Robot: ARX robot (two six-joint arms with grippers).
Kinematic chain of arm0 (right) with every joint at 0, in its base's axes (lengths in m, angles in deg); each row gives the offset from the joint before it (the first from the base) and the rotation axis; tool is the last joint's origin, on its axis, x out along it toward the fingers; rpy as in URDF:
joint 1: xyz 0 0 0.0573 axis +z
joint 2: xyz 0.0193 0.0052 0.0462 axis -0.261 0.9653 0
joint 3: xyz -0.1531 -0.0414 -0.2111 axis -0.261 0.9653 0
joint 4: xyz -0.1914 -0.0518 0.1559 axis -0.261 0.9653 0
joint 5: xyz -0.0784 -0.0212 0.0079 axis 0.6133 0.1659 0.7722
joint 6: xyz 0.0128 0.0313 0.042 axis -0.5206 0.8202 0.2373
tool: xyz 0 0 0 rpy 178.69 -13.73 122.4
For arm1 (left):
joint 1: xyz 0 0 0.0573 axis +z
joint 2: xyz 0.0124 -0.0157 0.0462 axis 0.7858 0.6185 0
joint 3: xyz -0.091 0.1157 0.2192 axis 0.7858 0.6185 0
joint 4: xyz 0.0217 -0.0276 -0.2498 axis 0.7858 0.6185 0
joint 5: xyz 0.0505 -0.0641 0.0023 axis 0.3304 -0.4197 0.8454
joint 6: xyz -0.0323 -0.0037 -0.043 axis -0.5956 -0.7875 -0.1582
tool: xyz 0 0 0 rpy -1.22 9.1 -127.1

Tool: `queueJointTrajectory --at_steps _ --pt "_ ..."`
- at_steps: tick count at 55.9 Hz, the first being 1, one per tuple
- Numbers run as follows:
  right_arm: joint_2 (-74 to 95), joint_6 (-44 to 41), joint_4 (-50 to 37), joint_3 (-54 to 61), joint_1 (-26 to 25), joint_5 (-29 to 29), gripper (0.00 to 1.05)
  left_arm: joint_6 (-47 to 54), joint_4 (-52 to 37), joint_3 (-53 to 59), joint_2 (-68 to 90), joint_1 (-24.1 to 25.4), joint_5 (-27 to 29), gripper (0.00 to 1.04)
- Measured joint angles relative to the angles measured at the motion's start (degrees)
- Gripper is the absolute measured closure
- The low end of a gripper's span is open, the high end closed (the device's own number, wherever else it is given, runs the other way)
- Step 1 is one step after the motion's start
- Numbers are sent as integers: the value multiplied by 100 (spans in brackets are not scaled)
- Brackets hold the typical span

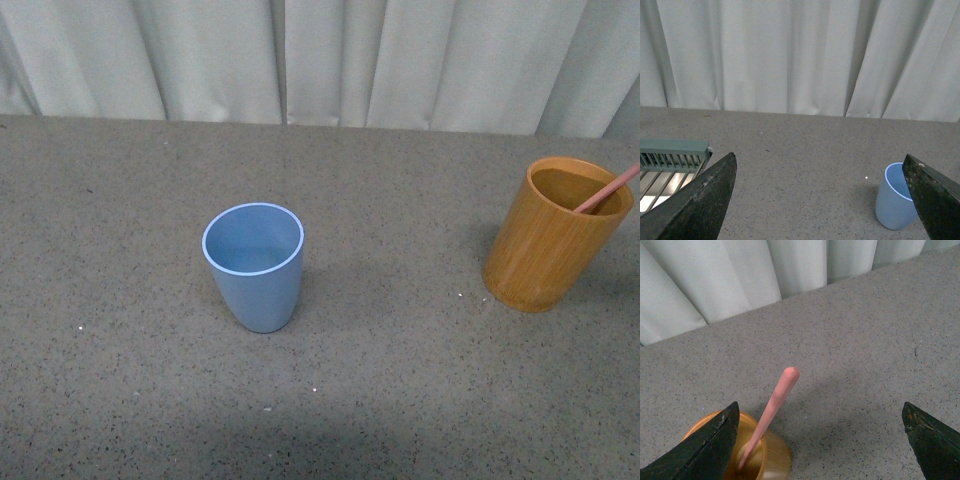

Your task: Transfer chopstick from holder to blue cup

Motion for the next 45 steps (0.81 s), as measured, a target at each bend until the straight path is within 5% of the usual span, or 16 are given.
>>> queueJointTrajectory --at_steps 27,45 --pt "1187 343 -470 -345 249 413 10 0 0 0 0 0 0 7" --pt "1506 603 -890 -350 387 350 68 0 0 0 0 0 0 7"
